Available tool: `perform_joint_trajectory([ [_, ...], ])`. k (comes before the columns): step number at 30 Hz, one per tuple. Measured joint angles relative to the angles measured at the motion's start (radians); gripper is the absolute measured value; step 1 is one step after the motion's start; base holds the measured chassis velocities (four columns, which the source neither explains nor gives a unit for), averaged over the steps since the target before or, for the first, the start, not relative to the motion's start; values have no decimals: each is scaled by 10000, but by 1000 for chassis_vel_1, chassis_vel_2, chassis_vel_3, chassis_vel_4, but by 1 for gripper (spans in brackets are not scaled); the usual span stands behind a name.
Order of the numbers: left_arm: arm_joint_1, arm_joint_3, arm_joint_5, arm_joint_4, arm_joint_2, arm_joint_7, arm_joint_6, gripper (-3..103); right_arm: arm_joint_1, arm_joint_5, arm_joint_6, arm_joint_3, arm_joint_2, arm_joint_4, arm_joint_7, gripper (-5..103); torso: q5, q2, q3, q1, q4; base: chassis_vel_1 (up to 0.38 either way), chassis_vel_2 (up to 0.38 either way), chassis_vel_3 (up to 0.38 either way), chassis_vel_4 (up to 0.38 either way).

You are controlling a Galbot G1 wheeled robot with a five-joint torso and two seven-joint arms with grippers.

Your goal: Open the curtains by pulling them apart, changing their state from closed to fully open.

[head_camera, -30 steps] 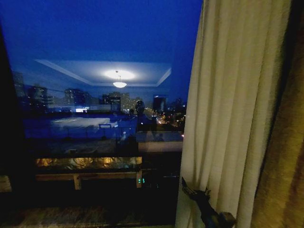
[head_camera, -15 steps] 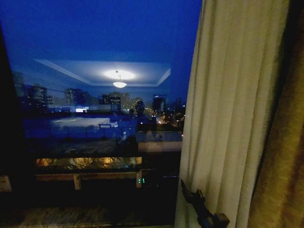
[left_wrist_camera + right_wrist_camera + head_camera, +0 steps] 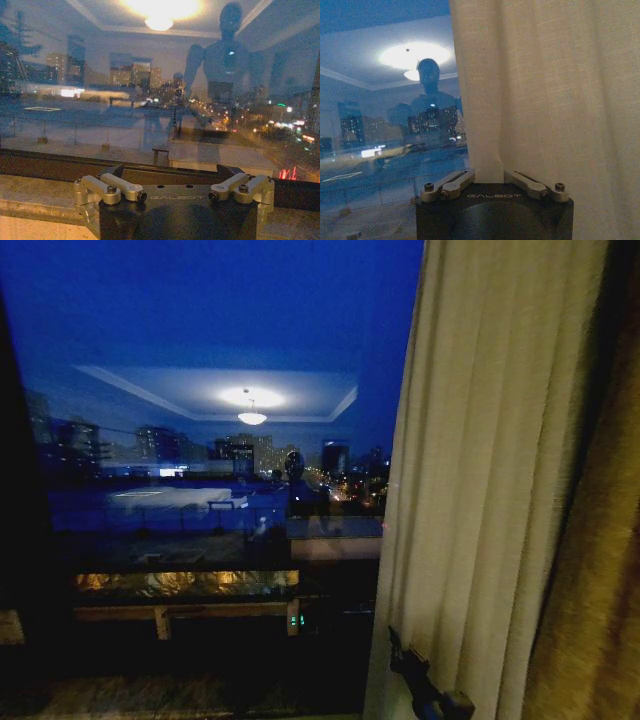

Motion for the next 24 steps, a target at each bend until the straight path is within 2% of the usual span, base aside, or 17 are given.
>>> perform_joint_trajectory([
  [7, -14, -31, -56, 32, 75, 0, -11, 100, -178, -61, 333, 59, 0, 100, 2, 0, 0, -1, 0, 1, 0, 0, 0, 0, 0],
  [24, -105, -46, -168, 142, 195, 3, -16, 100, -349, 52, 348, 216, 1, 301, -55, 0, -1, 0, 0, -1, 0, 0, 0, 0, 0],
])
